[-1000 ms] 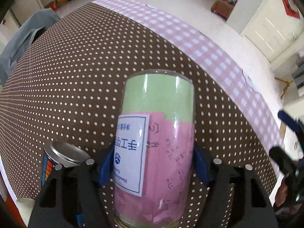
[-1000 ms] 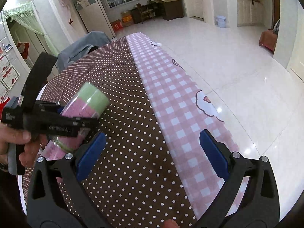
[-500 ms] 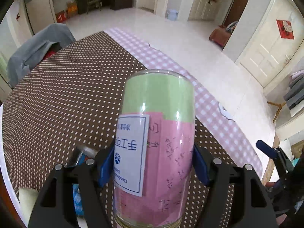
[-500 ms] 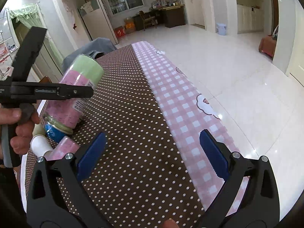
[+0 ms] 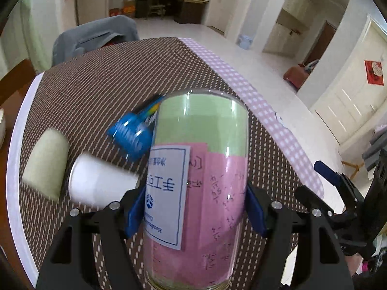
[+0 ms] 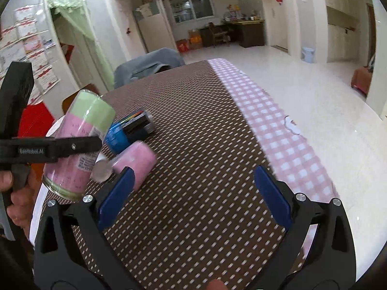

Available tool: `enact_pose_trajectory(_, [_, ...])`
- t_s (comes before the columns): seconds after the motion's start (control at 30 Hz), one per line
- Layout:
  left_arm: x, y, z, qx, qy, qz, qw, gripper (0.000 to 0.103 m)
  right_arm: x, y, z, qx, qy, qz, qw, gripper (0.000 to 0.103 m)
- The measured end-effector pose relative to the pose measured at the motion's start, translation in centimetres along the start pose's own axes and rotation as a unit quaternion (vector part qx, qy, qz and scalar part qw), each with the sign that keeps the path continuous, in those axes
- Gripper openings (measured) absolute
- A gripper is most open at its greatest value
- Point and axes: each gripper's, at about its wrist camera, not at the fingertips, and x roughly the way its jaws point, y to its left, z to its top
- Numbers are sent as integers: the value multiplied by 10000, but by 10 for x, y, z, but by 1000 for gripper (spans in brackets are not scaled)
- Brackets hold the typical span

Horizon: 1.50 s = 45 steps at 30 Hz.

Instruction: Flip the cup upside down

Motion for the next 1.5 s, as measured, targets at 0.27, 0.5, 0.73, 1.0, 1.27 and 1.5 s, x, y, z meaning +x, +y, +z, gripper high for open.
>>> enact_pose_trajectory(0.27, [-4,-2,-55,-424,-15,67,9991,69,-21,15,-26,-153,-73,255,9995,97])
enact_pose_trajectory(0.5, [19,-9,-90,-764,170,90,9969,69,-25,8,-40,-40,-35,357,9993,97])
enact_pose_trajectory(0.73, [43,-15,-93,-842,349,283,9954,70,-22,1,-48,36,78,410,9991,97])
enact_pose_trajectory(1.0, [40,-28,-86,-619,323,760,9947,81,-22,3,-50,35,144,435,9989,97])
enact_pose_trajectory(1.27, [-2,-14,-95,-705,-156,1128,9910,81,-26,18,-44,-86,164,561,9983,97])
enact_pose_trajectory(1.5, [-50,-9,-122,-734,-1017,1699,9774,89,-31,39,-38,-243,179,718,9970,97])
